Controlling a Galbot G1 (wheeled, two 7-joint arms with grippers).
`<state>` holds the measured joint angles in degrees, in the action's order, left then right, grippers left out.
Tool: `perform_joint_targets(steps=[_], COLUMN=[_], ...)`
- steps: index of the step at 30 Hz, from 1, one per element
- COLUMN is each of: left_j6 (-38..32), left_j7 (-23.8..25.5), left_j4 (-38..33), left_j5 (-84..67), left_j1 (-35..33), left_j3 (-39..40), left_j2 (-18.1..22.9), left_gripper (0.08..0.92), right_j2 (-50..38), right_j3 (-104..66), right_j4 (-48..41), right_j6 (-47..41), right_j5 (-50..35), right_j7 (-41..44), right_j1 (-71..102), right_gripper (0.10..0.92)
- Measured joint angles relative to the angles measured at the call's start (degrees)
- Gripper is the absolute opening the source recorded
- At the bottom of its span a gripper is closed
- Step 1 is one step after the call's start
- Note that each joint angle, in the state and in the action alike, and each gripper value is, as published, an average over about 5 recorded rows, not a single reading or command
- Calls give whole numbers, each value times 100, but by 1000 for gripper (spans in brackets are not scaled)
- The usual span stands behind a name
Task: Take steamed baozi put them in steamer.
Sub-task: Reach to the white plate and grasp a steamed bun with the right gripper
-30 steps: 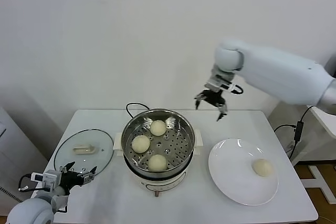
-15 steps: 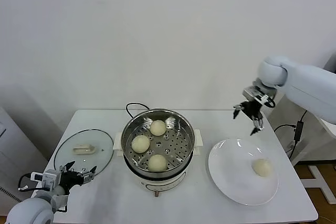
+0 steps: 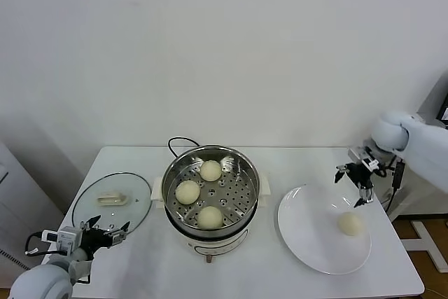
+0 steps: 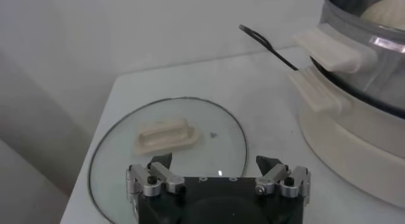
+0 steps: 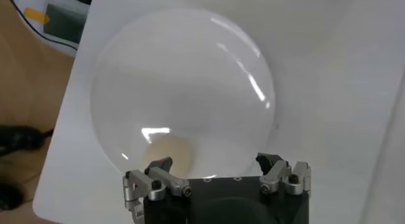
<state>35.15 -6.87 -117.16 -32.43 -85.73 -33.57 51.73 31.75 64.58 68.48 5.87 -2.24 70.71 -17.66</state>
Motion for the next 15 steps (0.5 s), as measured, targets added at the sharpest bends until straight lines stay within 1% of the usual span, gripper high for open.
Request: perform_joint_targets(steps=[15], left_j6=[1], left_j7=[3], left_j4=[9], left_j5=[26], left_j1=[-12], left_j3=[35], left_j2=[18], left_gripper=[823], right_j2=[-204], right_j3=[-906], right_j4=[-71], right_j6=[-183], right_j5=[334], right_j7=[-424], right_j1=[1185], right_gripper=[823])
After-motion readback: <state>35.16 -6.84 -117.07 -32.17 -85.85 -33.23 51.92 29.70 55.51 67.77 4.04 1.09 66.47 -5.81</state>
